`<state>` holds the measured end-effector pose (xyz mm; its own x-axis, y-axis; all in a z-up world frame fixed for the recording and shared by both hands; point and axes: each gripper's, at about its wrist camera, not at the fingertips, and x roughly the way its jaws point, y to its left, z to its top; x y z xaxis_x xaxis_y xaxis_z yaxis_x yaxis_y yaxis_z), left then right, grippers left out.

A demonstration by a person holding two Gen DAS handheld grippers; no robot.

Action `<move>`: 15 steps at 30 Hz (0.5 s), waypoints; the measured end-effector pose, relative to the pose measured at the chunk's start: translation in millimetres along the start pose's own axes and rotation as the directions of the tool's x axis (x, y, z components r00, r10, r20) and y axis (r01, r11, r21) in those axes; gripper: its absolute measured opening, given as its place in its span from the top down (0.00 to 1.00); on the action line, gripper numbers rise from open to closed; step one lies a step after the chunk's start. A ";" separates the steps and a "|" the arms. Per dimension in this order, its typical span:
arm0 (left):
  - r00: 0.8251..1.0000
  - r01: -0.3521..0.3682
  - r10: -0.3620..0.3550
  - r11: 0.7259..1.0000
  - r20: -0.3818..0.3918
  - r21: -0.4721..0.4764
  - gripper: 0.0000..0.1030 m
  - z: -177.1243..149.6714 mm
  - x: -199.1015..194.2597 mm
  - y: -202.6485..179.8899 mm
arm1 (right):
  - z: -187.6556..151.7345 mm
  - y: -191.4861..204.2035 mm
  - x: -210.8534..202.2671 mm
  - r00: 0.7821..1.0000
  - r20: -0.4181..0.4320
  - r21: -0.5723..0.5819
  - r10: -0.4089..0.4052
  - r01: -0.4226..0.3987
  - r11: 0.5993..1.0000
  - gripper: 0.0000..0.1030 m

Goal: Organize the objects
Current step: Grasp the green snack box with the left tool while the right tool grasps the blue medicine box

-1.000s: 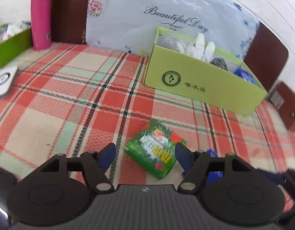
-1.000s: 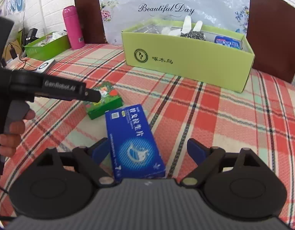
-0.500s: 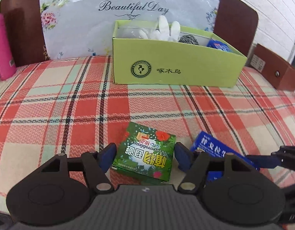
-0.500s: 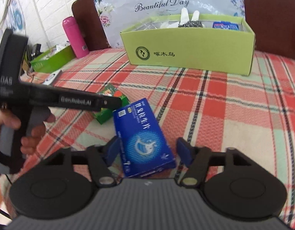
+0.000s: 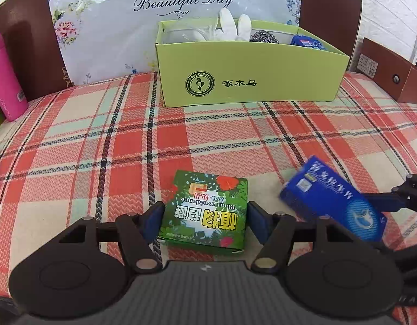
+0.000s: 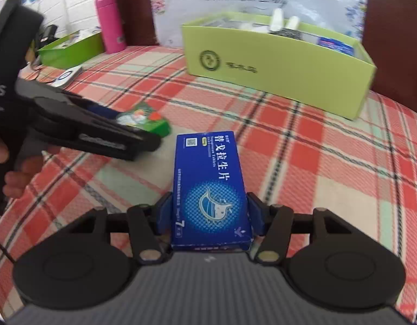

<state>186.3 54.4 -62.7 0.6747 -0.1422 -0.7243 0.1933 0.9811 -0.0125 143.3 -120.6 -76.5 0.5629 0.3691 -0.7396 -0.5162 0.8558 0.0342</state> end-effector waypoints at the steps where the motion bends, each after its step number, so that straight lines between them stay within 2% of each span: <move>1: 1.000 0.000 0.000 1.000 0.000 -0.005 0.33 0.3 0.4 0.8 | -1.0 -2.7 -2.5 1.000 -0.006 0.009 -0.007 0.007 1.000 0.45; 3: 1.000 -0.010 0.010 1.000 0.001 -0.016 0.33 2.7 2.6 -0.5 | -0.8 -5.8 -5.4 1.000 -0.001 0.017 0.013 -0.013 1.000 0.44; 5: 1.000 -0.028 0.028 0.999 0.004 -0.015 0.33 5.5 5.5 -4.5 | 1.1 -5.1 -4.8 1.000 0.010 0.014 0.004 -0.004 1.000 0.35; 6: 0.999 -0.036 0.036 0.999 0.002 -0.006 0.33 6.3 6.9 -6.4 | 1.8 -3.5 -4.3 1.000 0.020 0.008 -0.008 0.008 1.000 0.35; 7: 0.999 -0.042 0.042 0.999 0.001 0.000 0.34 6.7 7.6 -7.8 | 2.1 -2.1 -3.8 1.000 0.027 0.003 -0.017 0.017 1.000 0.35; 9: 0.999 -0.041 0.041 0.999 -0.002 -0.003 0.35 7.3 6.7 -8.3 | 1.1 -1.7 -1.3 1.000 0.017 0.002 -0.017 0.017 1.000 0.46; 15: 1.000 0.012 -0.011 0.999 0.013 -0.039 0.36 13.0 -8.3 -11.4 | -0.2 -10.5 -9.7 0.999 0.028 0.059 0.018 -0.020 0.998 0.46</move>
<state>187.8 42.6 -47.6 0.6820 -0.1548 -0.7148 0.1733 0.9837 -0.0476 143.1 -133.3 -69.8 0.5710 0.3944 -0.7200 -0.4884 0.8681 0.0883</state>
